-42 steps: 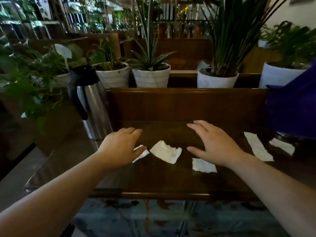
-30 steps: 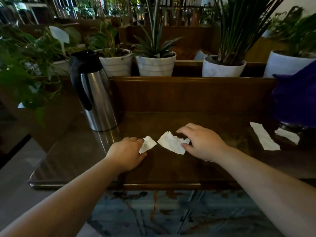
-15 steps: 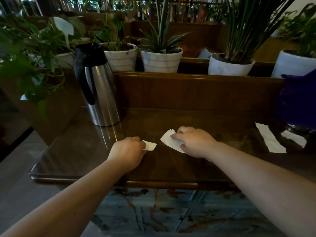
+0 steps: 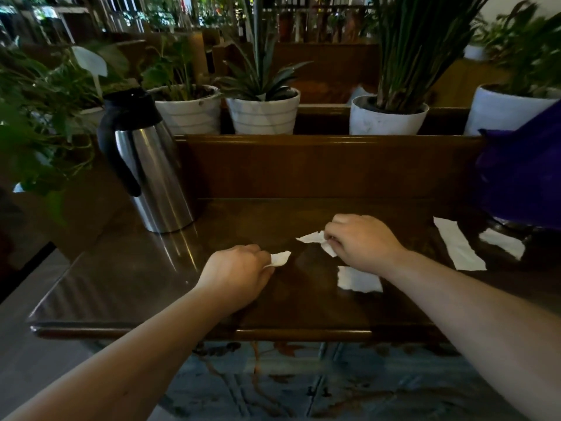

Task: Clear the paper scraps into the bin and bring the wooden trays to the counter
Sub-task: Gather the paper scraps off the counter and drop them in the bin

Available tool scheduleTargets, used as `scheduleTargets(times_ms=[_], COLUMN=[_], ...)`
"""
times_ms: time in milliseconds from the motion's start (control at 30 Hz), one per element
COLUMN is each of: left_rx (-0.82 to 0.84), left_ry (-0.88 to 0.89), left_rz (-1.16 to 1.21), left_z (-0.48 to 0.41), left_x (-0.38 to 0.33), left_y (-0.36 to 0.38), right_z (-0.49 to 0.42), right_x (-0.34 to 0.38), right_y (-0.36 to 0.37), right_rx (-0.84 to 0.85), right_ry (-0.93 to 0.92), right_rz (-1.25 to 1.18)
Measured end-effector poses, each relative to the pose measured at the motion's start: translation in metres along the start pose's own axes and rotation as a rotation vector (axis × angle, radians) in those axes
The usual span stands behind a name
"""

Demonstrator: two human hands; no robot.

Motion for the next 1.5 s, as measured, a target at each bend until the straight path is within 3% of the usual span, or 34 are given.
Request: scheduleTargets(times_ms=[400,633,800,1033,1233,1500], left_rx=[0.065,0.189,0.151,0.039,-0.017,-0.001], left_ry=[0.256,0.227,0.239,0.268,0.222,0.175], left_rz=[0.032,-0.087,-0.129,-0.074,-0.064,-0.040], left_z=[-0.034,-0.042,-0.049,-0.060,-0.075,-0.087], left_x=[-0.138,-0.162,-0.168,-0.196,-0.219,-0.235], left_y=[0.024,0.053,0.051,0.033,0.024,0.024], right_z=[0.098,0.129,0.145,0.181,0.182,0.194], right_x=[-0.088,-0.100,-0.104,-0.155,-0.188,-0.204], right_y=[-0.018,-0.028,-0.029,-0.053,-0.027,0.027], right_rx=[0.022,-0.082,-0.108,-0.187,-0.039,0.237], right_ry=[0.176,0.127,0.094,0.211,0.275,0.335], right_rz=[0.000,0.028,0.034,0.077,0.135,-0.082])
Point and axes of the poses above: each hand's wrist, its own z-axis away from the middle knuckle, its own y-axis out of the palm, x = y × z, the point moved 8 cm from there along -z, towards the middle knuckle, and after that the axes turned 13 degrees about -y, right-handed, at the moved point
